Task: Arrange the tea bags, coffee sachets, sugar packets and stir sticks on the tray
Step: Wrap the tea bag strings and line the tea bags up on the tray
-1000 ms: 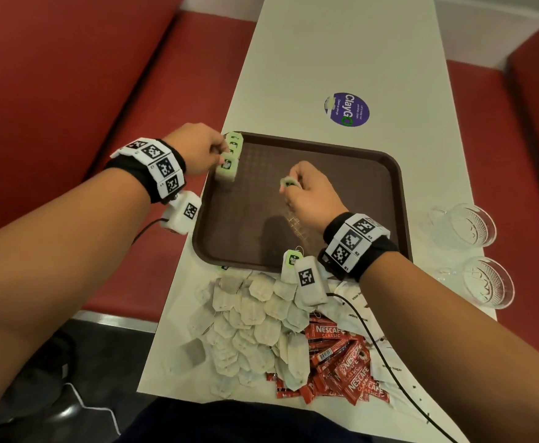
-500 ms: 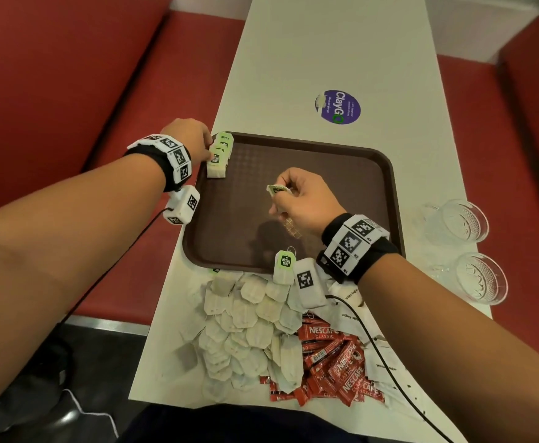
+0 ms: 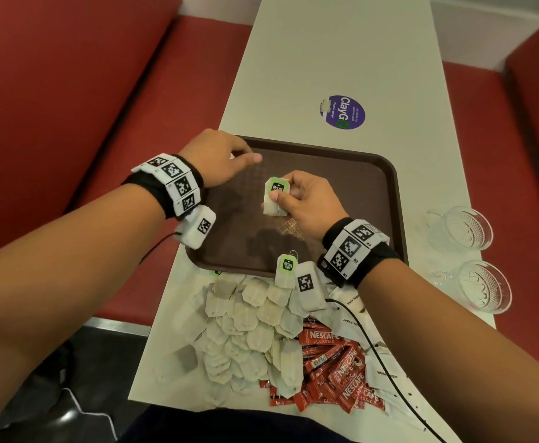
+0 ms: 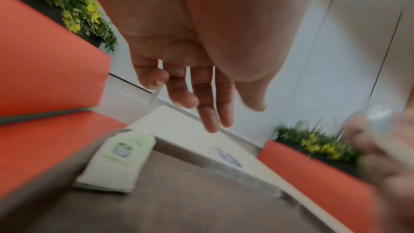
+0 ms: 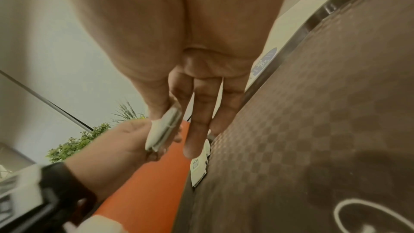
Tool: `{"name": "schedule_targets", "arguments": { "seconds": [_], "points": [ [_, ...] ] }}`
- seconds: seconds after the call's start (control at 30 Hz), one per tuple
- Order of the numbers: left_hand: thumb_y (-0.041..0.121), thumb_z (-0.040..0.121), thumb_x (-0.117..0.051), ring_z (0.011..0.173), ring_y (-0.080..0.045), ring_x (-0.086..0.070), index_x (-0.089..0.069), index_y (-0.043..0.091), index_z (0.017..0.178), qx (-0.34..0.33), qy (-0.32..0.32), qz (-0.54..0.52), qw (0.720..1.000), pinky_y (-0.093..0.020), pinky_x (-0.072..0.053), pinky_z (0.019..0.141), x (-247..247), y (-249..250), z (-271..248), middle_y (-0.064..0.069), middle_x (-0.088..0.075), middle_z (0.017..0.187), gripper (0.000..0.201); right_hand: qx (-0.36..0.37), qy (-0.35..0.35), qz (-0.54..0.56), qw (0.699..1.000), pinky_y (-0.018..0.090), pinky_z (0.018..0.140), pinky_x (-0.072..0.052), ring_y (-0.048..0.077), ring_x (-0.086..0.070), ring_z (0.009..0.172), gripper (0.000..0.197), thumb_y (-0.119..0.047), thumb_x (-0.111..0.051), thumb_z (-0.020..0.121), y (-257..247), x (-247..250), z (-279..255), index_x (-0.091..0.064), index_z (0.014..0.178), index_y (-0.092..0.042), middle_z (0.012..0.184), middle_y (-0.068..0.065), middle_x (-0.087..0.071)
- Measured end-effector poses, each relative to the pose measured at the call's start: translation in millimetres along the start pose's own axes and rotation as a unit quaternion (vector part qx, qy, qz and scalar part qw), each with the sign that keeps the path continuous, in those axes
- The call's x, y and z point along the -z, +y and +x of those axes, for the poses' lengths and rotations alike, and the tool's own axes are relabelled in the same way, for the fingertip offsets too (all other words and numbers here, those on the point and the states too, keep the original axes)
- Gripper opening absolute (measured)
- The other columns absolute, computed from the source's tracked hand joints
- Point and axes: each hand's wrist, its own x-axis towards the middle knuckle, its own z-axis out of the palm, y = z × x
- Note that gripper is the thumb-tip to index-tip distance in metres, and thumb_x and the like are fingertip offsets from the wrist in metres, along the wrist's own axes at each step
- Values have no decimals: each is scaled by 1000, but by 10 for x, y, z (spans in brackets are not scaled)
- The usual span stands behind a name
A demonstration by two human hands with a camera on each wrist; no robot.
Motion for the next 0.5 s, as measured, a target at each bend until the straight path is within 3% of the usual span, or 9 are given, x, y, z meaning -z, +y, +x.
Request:
{"name": "schedule_targets", "arguments": {
  "seconds": [0.1, 0.23, 0.3, 0.37, 0.5],
  "points": [
    [54, 89, -65, 74, -1, -61, -75, 28, 97, -64, -28, -116, 991, -20, -45, 69, 43, 220, -231, 15, -68, 78, 29, 12, 9, -18, 1000, 53, 81, -58, 26, -71, 81, 10, -29, -72, 89, 4, -10, 15, -65, 92, -23, 80, 6, -74],
    [30, 89, -72, 78, -9, -62, -76, 23, 99, -112, -48, -122, 985, -20, -47, 71, 10, 245, -304, 7, -71, 85, 12, 11, -7, -42, 999, 50, 77, -60, 18, -69, 70, 17, -33, -73, 89, -14, -24, -12, -63, 95, -20, 73, 2, -73],
    [26, 91, -71, 81, -12, -64, -75, 23, 99, -97, -16, -124, 987, -25, -51, 75, 18, 177, -290, 6, -71, 87, 10, -13, -41, -36, 998, 46, 76, -61, 19, -73, 72, 27, -37, -77, 85, 36, -15, -43, -62, 96, -18, 79, 1, -75],
    [26, 90, -71, 79, -17, -65, -74, 26, 96, -59, 19, -128, 990, -33, -55, 77, 42, 52, -260, 6, -71, 85, 6, -27, -71, -134, 988, 38, 76, -58, 16, -68, 75, 36, -45, -82, 76, 123, 39, -58, -62, 93, -22, 82, -2, -72],
    [28, 91, -71, 87, -17, -64, -73, 24, 98, 25, 29, -39, 999, -34, -52, 84, 79, -277, -138, 6, -69, 86, 9, -107, -190, -312, 925, 33, 82, -56, 14, -66, 87, 55, -58, -85, 65, 222, 128, -134, -63, 101, -21, 93, -4, -68]
  ]
}}
